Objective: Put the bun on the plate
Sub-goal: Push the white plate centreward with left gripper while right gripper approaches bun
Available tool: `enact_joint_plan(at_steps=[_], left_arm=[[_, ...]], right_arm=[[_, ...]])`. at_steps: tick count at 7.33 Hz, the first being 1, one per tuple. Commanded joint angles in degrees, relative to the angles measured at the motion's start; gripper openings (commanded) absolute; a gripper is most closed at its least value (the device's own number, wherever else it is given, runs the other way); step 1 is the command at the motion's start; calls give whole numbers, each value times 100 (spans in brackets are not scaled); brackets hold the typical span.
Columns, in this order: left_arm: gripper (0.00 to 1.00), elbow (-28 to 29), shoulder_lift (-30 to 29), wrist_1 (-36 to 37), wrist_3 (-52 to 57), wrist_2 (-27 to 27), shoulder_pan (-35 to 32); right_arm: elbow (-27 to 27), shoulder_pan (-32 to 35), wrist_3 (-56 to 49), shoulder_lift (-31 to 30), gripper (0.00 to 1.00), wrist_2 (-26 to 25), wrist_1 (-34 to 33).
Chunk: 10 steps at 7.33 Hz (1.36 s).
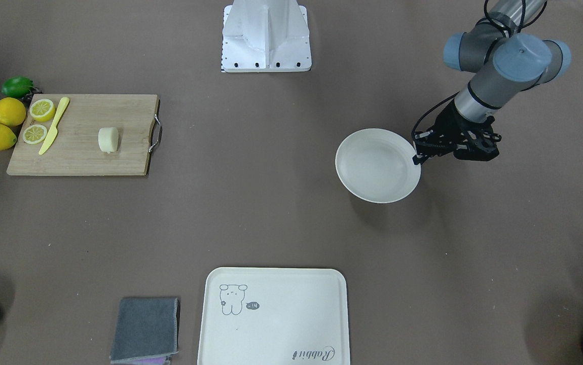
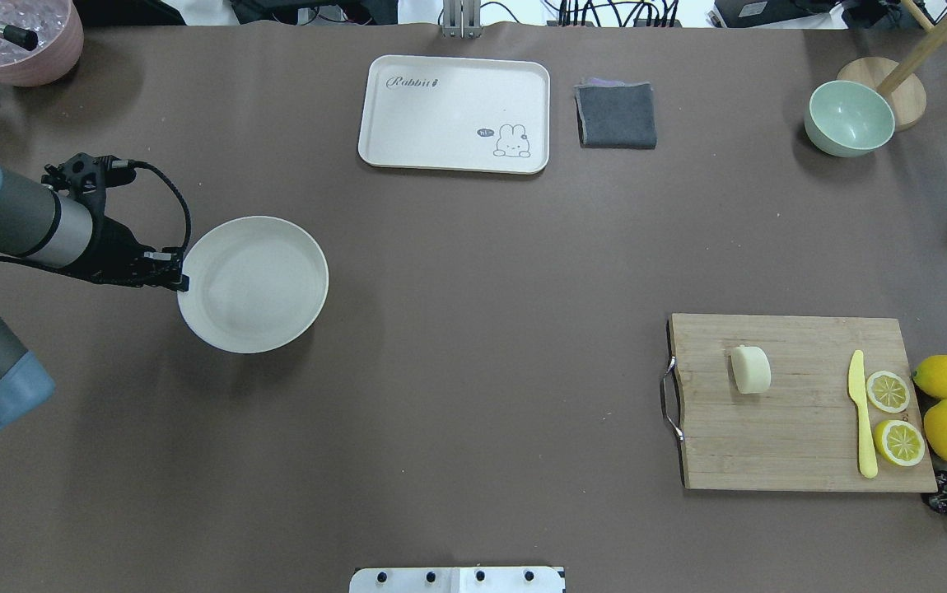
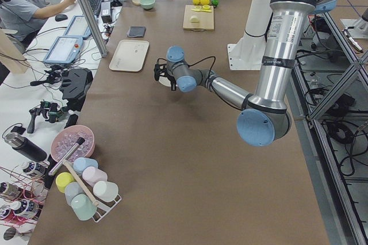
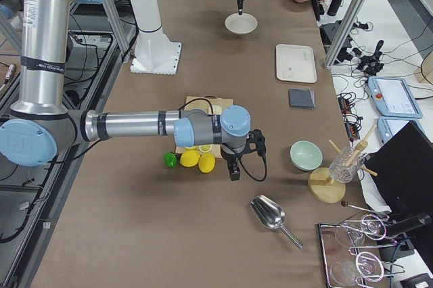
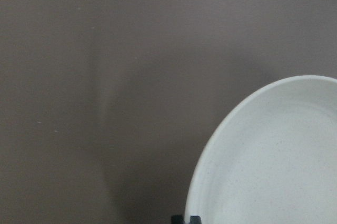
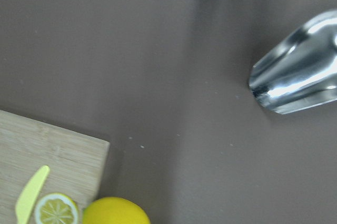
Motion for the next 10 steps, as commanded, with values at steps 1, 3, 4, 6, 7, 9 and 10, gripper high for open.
enact_joint_plan(at_steps=[1,3,4,6,7,9,10], left_arm=[[0,-65,-793,57,-1180,636,878],[0,-13,-1706,1247,-1255,1394,1523],[0,153,-1745,1314,-1247,1658,1700],[0,557,-2061,1306,-1247,1704,1886],[0,724,-2157,1193,-1247,1704,1877],[0,761,-2167,1192,-1247,1704,1877],[0,831,-2167,1174,-1247,1704,1886]], right_arm=[[522,-1081,2210,109,100,53,1065],[576,-1988,3458,477,100,-157,1405],[611,-2436,3531,523,100,-498,1413],[682,-2843,3567,532,100,-642,1405],[682,-3027,3924,654,100,-685,1396],[682,-3248,4670,847,98,-712,1413],[673,-3362,4735,935,94,-808,1413]])
